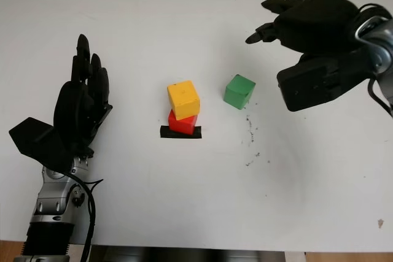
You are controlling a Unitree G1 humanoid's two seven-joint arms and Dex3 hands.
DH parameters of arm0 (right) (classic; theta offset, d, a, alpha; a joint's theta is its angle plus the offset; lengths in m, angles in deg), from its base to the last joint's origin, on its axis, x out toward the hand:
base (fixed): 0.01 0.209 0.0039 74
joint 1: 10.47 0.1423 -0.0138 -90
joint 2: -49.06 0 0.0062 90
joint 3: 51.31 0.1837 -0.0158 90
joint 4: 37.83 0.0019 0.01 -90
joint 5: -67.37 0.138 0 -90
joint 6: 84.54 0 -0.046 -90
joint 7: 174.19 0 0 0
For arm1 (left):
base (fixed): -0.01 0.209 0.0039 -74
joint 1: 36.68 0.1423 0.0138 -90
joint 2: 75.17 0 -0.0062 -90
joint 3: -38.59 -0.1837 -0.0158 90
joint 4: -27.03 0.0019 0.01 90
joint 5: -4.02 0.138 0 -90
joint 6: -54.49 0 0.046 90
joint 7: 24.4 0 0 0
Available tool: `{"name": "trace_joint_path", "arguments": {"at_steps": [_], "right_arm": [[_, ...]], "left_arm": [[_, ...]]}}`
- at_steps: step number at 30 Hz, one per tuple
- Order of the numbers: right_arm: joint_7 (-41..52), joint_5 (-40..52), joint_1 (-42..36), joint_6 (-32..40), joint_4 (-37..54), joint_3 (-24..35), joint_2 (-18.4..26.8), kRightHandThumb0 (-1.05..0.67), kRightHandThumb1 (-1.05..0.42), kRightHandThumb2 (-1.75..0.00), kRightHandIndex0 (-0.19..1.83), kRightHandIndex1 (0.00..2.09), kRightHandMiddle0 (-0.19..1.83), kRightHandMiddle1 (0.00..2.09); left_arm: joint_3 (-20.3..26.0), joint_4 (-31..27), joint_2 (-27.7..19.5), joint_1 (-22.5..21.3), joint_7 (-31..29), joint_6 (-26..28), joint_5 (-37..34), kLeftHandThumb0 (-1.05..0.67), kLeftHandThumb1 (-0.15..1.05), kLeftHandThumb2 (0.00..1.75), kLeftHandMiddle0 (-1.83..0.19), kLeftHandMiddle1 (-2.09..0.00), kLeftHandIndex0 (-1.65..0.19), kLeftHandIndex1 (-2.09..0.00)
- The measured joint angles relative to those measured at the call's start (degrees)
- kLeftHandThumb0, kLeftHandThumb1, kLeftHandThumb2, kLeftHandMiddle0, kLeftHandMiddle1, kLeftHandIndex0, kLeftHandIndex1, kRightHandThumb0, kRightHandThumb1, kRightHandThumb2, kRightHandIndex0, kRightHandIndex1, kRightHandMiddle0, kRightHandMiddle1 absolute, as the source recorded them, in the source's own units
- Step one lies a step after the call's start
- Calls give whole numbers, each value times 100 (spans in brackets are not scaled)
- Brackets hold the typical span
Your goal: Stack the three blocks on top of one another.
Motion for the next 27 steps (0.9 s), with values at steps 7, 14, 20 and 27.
{"name": "trace_joint_path", "arguments": {"at_steps": [7,14,20,27], "right_arm": [[-187,-25,25,0,-355,-98,-316,-48,-84,-6,-4,5,30,14],[-535,-59,89,-169,-605,-107,-369,-50,-83,-5,-3,6,33,14],[-581,-57,90,-275,-660,-108,-370,-46,-83,-5,-2,6,35,13],[-444,-46,39,-296,-628,-136,-370,-45,-83,-6,-1,6,39,13]], "left_arm": [[0,16,-9,1,-59,59,-25,-72,105,61,19,0,19,0],[-2,14,-23,1,-73,98,-14,-73,105,61,19,0,19,0],[0,14,-22,1,-56,97,-24,-71,105,60,19,0,19,0],[0,13,-25,1,-54,98,-17,-73,105,61,19,0,19,0]]}}
